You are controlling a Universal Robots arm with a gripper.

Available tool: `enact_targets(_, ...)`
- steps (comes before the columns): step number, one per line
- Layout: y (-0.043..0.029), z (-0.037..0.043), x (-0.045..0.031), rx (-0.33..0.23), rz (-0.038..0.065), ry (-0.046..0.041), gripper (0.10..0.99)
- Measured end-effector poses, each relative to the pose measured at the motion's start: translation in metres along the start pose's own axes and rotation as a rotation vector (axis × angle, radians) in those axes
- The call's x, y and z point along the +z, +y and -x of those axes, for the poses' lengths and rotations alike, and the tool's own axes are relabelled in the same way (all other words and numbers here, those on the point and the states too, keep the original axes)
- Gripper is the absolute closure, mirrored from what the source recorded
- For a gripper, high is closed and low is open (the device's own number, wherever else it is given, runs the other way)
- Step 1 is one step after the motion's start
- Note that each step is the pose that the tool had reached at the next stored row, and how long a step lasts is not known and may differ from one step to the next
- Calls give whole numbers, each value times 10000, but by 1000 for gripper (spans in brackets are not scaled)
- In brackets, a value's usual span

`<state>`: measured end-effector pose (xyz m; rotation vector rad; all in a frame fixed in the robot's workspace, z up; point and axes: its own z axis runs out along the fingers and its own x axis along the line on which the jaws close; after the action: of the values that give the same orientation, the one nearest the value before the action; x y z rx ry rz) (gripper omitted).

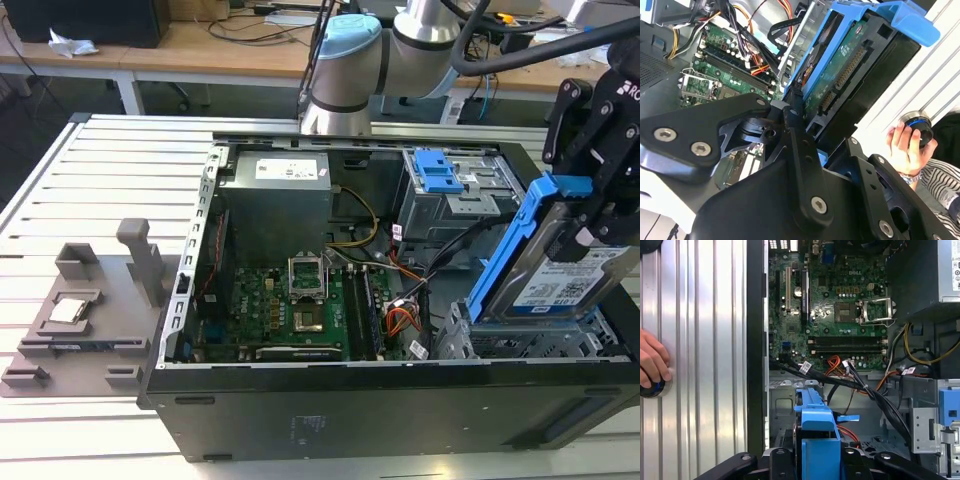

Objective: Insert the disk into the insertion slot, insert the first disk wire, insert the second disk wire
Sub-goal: 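Insert the disk into the insertion slot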

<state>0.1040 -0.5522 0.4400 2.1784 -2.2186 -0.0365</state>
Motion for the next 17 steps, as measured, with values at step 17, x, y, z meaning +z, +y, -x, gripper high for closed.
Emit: enact_targets(17,-3,93,117,0,0,0,722)
